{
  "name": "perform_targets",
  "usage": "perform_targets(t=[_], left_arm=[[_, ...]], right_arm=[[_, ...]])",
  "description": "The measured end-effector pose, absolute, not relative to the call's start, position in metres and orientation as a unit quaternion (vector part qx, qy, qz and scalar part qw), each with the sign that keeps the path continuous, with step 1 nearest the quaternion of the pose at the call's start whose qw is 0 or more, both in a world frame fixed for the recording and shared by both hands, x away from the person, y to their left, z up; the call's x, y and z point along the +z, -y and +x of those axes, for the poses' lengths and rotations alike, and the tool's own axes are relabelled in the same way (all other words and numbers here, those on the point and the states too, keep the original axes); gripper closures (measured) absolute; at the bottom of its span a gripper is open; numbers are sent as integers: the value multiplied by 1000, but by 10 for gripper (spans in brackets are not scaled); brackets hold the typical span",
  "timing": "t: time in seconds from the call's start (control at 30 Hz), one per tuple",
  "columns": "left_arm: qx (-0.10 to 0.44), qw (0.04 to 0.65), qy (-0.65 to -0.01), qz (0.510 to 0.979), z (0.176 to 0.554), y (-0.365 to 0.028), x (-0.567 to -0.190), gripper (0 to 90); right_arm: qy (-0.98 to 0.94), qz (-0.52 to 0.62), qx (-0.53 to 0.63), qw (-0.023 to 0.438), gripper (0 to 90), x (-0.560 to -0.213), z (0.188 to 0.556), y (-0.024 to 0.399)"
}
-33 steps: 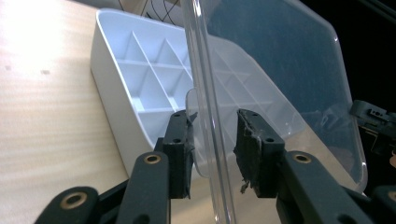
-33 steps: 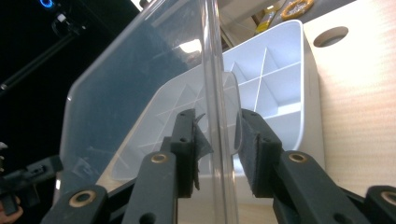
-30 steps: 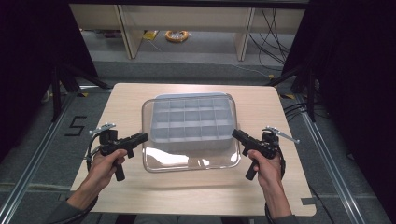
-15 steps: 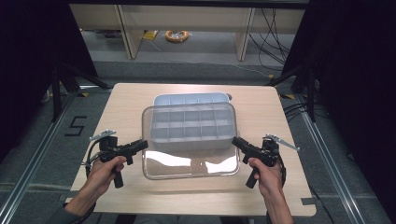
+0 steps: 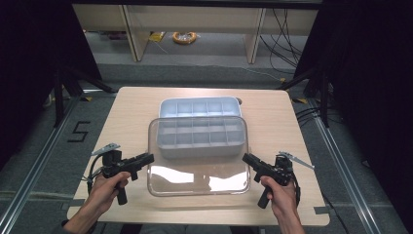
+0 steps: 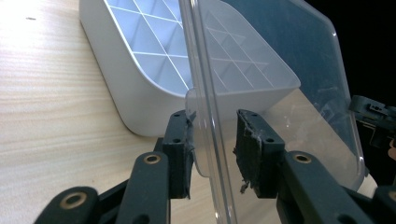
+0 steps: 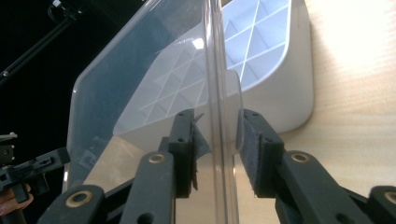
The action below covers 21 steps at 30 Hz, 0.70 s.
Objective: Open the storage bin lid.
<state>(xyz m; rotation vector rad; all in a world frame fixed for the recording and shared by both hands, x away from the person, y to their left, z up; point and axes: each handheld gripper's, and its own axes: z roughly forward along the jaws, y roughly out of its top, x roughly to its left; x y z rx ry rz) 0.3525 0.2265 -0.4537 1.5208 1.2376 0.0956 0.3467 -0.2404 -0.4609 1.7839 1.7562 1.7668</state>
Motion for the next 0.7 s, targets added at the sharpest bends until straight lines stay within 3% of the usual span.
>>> perform_targets(t=[0.7], left_arm=[[20, 536, -525, 661, 326, -225, -474, 650]], right_arm=[[-576, 588, 568, 24, 673, -483, 316, 244]])
